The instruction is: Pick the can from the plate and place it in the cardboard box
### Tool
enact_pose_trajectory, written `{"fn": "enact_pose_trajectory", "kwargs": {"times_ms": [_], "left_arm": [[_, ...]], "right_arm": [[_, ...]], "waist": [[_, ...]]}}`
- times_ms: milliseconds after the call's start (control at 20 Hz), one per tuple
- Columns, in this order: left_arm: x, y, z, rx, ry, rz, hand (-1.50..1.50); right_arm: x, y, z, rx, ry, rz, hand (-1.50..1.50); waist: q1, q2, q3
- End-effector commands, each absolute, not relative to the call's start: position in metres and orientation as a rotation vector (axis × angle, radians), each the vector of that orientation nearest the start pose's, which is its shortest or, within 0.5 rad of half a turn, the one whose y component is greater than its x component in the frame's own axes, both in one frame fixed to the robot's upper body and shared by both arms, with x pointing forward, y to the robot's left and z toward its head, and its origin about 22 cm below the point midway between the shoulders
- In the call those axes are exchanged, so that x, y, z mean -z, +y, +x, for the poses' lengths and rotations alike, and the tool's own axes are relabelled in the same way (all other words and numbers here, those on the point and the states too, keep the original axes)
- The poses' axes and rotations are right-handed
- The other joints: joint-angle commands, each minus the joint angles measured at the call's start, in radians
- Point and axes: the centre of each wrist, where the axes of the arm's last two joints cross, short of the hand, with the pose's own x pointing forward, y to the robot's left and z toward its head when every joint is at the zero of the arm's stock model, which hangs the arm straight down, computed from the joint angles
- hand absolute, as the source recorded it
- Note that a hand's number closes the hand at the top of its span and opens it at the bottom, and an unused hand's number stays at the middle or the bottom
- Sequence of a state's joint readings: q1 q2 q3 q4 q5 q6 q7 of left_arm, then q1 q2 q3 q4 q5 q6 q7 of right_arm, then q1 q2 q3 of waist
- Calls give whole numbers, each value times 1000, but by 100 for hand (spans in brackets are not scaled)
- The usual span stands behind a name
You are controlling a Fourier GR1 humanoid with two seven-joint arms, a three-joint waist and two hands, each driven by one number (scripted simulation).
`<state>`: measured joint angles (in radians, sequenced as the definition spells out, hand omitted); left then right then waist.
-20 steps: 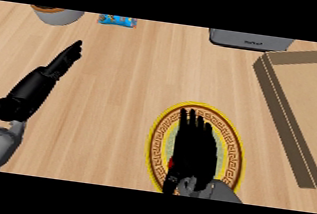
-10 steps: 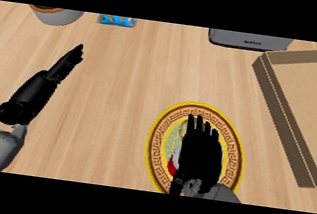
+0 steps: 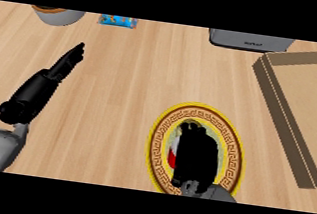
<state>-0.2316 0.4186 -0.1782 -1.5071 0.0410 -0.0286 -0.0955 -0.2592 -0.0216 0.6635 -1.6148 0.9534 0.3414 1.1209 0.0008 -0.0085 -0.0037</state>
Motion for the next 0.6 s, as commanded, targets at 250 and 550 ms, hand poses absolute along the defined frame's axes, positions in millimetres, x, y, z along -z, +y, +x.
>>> {"fn": "enact_pose_trajectory", "kwargs": {"times_ms": [250,550], "left_arm": [[-63,267,291,540,-1756,90,0],[-72,251,297,587,-1795,40,0]], "right_arm": [[-59,-91,295,-1093,-856,-984,150],[-82,-157,374,-1007,-1052,-934,150]], "waist": [[15,12,4],[74,37,7]]}}
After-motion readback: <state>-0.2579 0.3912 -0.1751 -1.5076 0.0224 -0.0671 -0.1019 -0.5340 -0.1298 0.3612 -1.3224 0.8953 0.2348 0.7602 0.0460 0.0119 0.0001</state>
